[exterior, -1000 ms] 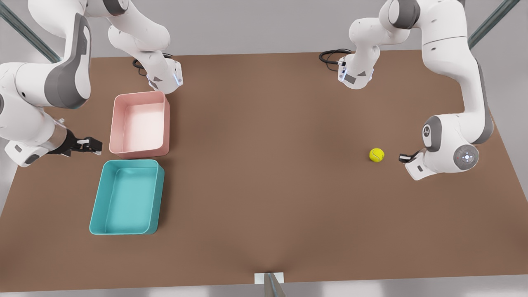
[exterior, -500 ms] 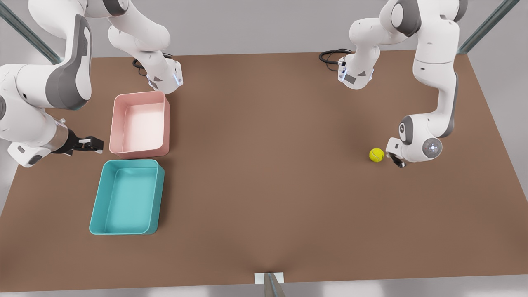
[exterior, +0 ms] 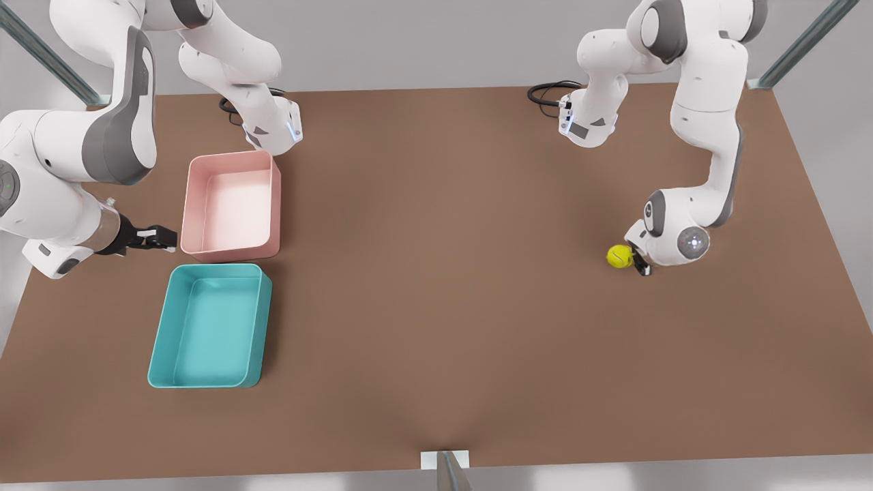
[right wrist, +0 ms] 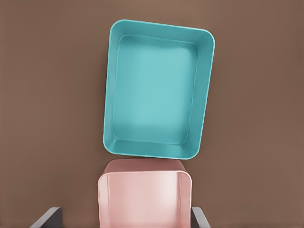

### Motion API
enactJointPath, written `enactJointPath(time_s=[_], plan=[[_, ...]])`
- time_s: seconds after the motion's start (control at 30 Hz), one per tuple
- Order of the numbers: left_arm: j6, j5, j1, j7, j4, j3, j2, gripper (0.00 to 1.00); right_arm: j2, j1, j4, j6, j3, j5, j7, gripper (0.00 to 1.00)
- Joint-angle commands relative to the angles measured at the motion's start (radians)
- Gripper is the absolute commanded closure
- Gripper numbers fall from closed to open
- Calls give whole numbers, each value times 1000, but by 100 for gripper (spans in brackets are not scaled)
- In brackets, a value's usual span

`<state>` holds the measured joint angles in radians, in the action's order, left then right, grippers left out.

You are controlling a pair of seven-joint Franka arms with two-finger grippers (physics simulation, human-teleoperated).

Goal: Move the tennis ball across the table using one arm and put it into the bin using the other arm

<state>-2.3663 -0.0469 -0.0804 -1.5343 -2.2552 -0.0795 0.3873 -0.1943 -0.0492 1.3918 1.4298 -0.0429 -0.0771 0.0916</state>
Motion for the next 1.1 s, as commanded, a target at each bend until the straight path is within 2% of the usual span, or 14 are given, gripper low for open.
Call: enactJointPath(time_s=[0.0,0.07,0.17,0.23,0.27,0.3,0.33,0.37,0.4,0.5,0.57,0.7,0.9,1.07], plan=[[-10,-2,-64,401,3,105,-2,79,1,0,0,-2,0,0,0,0],[-7,2,-91,724,54,228,-2,79,-2,0,-2,-2,0,2,-1,0],[61,-7,-90,721,103,230,-1,79,-5,0,-7,-2,0,0,-3,0],[393,-68,-84,752,314,169,-10,79,-5,0,-7,-2,0,2,-1,0],[568,-71,-87,1061,436,133,-50,79,-5,0,-7,-2,0,2,-1,0],[576,-76,-127,1275,419,54,-151,0,-5,0,-5,-2,0,2,-1,0],[666,204,-130,1438,526,-65,-185,0,-5,0,-7,-2,0,2,-1,0],[808,202,-125,1692,638,-69,-176,0,-5,0,-7,-2,0,0,-1,0],[903,121,-124,1691,668,-71,-199,0,-5,-1,-5,-2,0,2,-1,0],[1006,104,-110,1692,781,-46,-183,0,-5,0,-5,-2,0,0,-1,0],[1165,104,-113,1697,822,-43,-183,0,-5,0,-5,-2,0,0,-1,0],[1016,108,-110,1701,862,-9,-154,0,-31,75,-10,6,0,-6,-10,0],[1076,124,-99,1701,865,-8,-166,0,-217,305,-34,150,-12,5,-64,0],[1095,124,-99,1701,865,-2,-166,0,-232,379,159,288,-32,7,301,0]])
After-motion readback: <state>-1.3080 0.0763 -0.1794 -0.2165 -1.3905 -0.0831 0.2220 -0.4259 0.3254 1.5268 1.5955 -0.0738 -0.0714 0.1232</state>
